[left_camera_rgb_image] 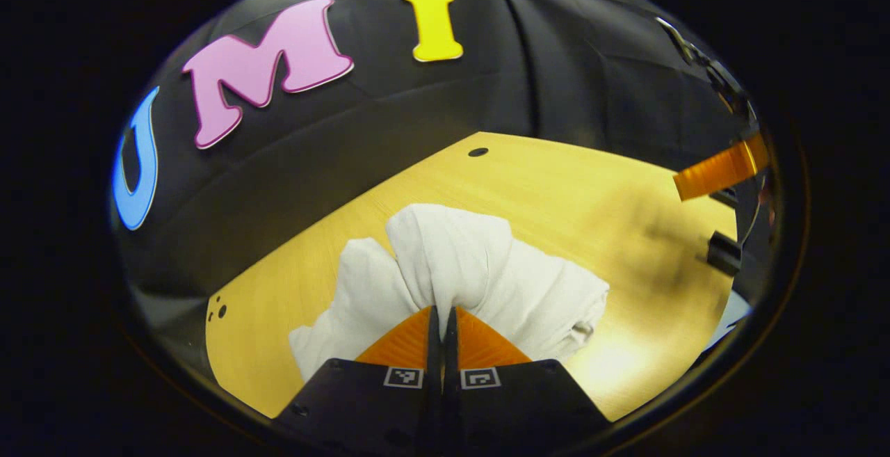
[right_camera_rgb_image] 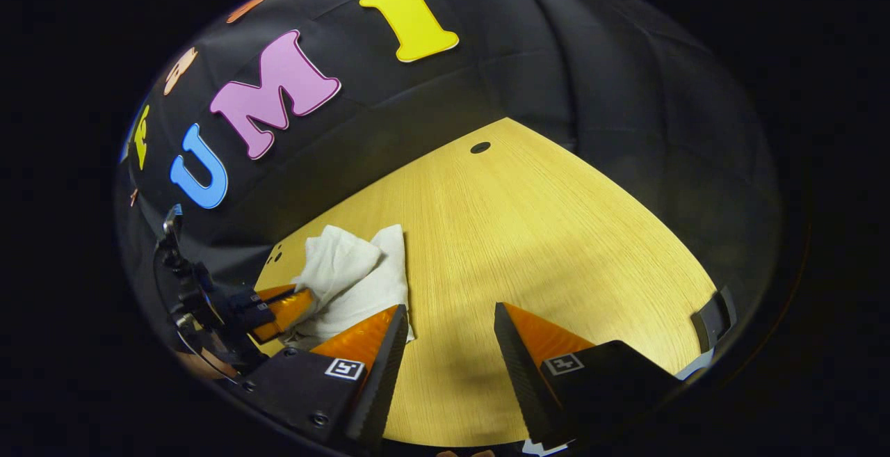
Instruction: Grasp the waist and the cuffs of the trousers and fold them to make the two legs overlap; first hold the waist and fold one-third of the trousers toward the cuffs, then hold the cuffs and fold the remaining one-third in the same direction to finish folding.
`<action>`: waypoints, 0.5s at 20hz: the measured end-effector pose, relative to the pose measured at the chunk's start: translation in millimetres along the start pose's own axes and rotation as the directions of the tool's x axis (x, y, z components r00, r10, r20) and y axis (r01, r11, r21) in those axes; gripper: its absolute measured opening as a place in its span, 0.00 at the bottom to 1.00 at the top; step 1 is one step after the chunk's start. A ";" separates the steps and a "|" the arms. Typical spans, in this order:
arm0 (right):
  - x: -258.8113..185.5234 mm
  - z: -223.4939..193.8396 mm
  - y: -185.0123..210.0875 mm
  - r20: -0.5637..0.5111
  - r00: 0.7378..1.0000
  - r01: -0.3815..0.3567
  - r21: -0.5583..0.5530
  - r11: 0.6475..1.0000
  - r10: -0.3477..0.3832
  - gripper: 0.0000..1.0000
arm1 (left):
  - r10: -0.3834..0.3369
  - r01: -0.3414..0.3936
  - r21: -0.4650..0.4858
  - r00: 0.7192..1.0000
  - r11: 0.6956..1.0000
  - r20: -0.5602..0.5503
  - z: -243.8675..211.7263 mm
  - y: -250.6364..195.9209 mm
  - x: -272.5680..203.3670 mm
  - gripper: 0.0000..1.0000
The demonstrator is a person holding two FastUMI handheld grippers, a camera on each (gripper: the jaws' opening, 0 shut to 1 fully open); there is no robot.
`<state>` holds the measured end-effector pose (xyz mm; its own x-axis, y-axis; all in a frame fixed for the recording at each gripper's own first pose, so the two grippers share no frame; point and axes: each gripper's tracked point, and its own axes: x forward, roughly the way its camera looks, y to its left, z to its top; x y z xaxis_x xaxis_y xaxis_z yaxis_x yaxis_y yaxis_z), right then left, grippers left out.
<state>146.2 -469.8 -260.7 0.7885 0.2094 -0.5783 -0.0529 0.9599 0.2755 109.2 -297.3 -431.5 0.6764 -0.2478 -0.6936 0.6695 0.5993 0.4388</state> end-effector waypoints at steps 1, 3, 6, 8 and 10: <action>0.8 -0.9 -0.2 -0.002 1.000 -0.004 -0.001 1.000 0.004 0.78 | -0.004 0.004 0.022 1.000 1.000 -0.012 -2.3 -4.5 0.8 0.02; 1.9 -2.1 1.3 -0.004 1.000 -0.015 0.000 1.000 0.015 0.81 | -0.001 0.002 0.046 1.000 0.999 -0.026 -6.4 -9.1 -0.2 0.06; 6.7 -2.3 4.1 0.004 1.000 -0.026 0.011 1.000 0.026 0.83 | -0.027 0.028 0.034 0.999 0.999 -0.038 -5.0 -18.0 -1.9 0.15; 8.1 -2.9 7.6 0.007 0.999 -0.038 0.028 0.999 0.038 0.86 | -0.043 0.044 0.036 0.998 0.998 -0.036 0.1 -22.2 -7.1 0.34; 11.7 -5.1 12.7 0.007 0.999 -0.046 0.039 0.998 0.046 0.86 | -0.027 0.028 0.052 0.999 0.998 -0.019 9.6 -21.3 -14.4 0.55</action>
<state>151.7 -454.2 -267.8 0.7894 0.2520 -0.5598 -0.0654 0.9412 0.3315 88.1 -313.8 -425.4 0.6520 -0.2491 -0.7162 0.7032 0.5520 0.4482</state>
